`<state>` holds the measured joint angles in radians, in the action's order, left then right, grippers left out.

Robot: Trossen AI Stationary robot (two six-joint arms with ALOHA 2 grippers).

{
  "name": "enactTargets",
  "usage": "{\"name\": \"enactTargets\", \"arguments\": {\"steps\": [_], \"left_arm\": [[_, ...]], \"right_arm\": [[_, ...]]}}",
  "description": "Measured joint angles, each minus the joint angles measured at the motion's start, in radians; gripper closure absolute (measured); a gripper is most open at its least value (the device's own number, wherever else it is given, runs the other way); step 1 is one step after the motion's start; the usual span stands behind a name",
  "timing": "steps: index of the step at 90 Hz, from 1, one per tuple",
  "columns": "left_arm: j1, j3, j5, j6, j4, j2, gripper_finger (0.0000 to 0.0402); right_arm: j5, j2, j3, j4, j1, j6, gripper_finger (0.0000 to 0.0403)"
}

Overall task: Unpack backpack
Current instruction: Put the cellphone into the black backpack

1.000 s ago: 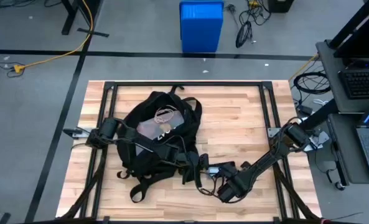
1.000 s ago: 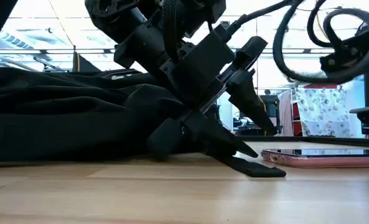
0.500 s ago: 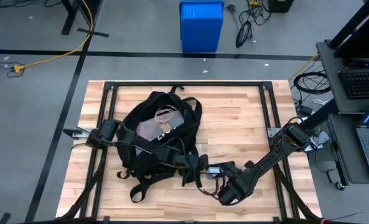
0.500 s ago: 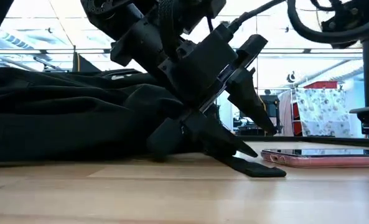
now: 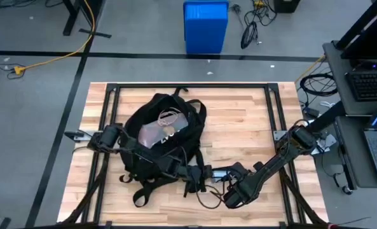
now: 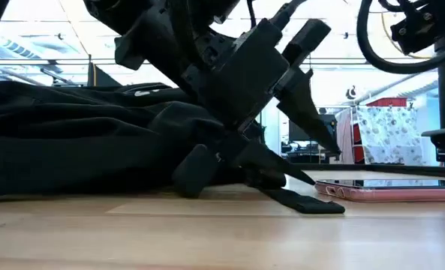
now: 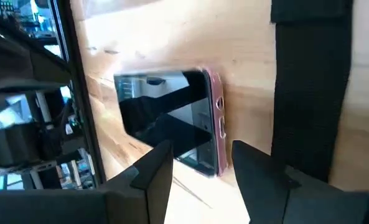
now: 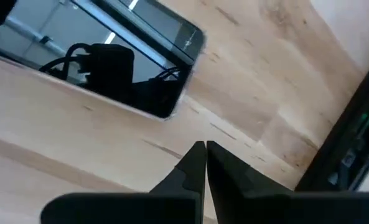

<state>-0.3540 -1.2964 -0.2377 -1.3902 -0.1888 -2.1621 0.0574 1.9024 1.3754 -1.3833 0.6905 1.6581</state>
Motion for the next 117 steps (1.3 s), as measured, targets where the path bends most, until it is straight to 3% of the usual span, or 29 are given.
{"name": "enactTargets", "arguments": {"steps": [26, 37, 49, 71, 96, 117], "left_arm": [[-0.013, -0.074, -0.018, 0.035, 0.081, -0.004, 0.0249], [-0.01, -0.125, -0.018, 0.042, 0.19, -0.003, 0.0249], [0.0, -0.17, 0.076, 0.112, 0.285, -0.002, 0.0249], [0.034, -0.171, 0.122, 0.124, 0.266, -0.018, 0.0249], [0.043, -0.174, 0.096, 0.075, 0.258, -0.069, 0.0249], [0.043, -0.174, 0.08, 0.076, 0.245, -0.072, 0.0249]], "right_arm": [[0.0, -0.047, 0.0, -0.074, 0.033, 0.026, 0.0403], [0.0, -0.062, 0.0, -0.105, 0.054, 0.046, 0.0403], [0.0, -0.073, 0.0, -0.103, 0.069, 0.048, 0.0403], [-0.04, -0.076, 0.0, -0.104, 0.045, 0.093, 0.0403], [-0.044, -0.076, -0.016, -0.115, 0.007, 0.066, 0.0403], [-0.149, -0.076, -0.091, -0.092, 0.007, 0.079, 0.0403]]}}
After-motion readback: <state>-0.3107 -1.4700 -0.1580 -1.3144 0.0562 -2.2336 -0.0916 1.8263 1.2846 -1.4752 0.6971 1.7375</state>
